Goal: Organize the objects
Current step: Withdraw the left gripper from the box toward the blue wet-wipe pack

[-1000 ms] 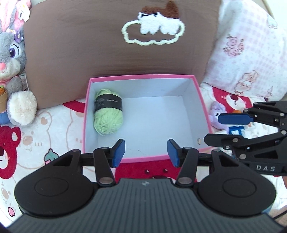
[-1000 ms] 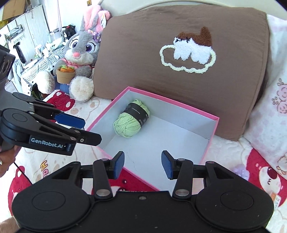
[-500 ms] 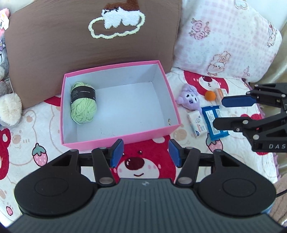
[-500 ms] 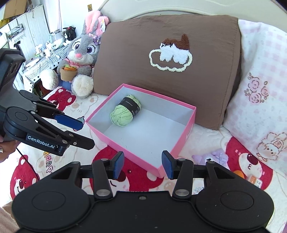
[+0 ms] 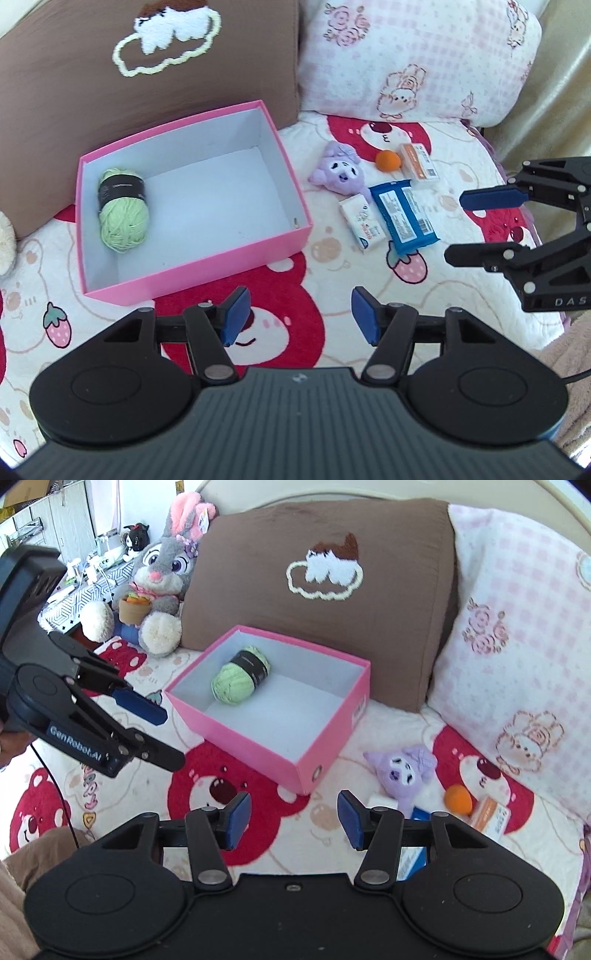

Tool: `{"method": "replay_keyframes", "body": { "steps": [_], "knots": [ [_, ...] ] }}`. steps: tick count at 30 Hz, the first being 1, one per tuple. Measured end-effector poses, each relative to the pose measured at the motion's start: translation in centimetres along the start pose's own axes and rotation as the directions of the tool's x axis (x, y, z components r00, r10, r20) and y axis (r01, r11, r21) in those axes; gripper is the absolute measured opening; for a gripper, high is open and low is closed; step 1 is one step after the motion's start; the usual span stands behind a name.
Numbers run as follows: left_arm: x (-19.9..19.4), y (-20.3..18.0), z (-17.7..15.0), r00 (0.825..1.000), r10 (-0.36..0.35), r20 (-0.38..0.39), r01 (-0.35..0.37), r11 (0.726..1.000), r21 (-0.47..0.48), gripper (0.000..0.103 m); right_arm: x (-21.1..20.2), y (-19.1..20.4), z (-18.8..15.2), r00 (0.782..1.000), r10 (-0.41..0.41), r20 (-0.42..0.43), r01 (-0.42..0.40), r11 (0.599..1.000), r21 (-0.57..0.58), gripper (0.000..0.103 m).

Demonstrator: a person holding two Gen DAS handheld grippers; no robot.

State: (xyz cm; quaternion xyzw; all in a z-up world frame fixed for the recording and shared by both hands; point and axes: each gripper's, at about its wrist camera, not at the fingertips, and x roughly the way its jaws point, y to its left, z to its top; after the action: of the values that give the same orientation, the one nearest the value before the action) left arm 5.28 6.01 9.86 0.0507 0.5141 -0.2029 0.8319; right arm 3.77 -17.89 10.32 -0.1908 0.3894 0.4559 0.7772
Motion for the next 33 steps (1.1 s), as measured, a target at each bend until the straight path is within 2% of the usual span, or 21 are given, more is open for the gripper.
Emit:
{"method": "replay_keyframes", "body": {
  "steps": [10,18,33],
  "knots": [
    [2.7,-3.7,0.7,0.999,-0.009,-0.039,0.013,0.997,0.079,0.061,-0.4,-1.7,-3.1,1.0,-0.008,-0.029,0.007,1.0,-0.011,0.058],
    [5.3,-5.1,1.3,0.996,-0.054,-0.066,0.059,0.995,0.077,0.062,-0.4,-1.5,-4.4,0.998,-0.032,-0.046,0.027,0.995,-0.096,0.061],
    [11.9,-8.4,3.6,0.987,-0.147,-0.062,0.152,0.985,0.079,0.066,3.2,-5.1,-6.5,0.994,-0.026,-0.105,0.026,1.0,-0.007,0.062]
  ]
}}
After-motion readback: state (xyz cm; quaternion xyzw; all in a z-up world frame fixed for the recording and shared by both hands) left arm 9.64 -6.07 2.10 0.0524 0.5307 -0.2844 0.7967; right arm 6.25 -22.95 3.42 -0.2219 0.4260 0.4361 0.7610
